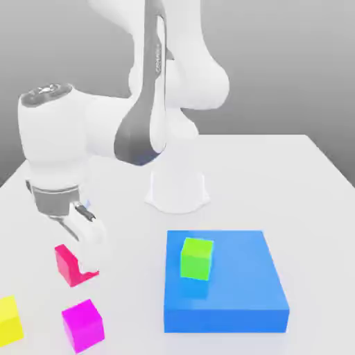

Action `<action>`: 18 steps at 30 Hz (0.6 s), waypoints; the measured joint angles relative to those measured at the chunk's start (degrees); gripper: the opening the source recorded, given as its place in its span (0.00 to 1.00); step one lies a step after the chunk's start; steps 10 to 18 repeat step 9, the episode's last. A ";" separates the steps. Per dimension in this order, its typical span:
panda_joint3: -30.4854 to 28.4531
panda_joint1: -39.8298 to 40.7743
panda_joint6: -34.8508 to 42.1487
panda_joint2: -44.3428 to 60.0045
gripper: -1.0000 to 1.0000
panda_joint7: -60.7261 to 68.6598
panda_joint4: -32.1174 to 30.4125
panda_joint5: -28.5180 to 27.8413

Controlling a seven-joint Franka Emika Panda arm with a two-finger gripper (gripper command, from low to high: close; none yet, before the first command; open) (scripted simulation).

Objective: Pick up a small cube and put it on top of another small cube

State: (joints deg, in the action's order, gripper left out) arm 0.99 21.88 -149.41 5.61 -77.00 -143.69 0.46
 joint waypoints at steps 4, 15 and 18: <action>0.02 -1.00 -2.69 5.72 0.00 -4.49 3.00 -0.80; -0.08 -1.13 -6.21 9.50 1.00 -4.83 3.25 -0.99; -0.08 -1.13 -6.21 9.50 1.00 -4.83 3.25 -0.99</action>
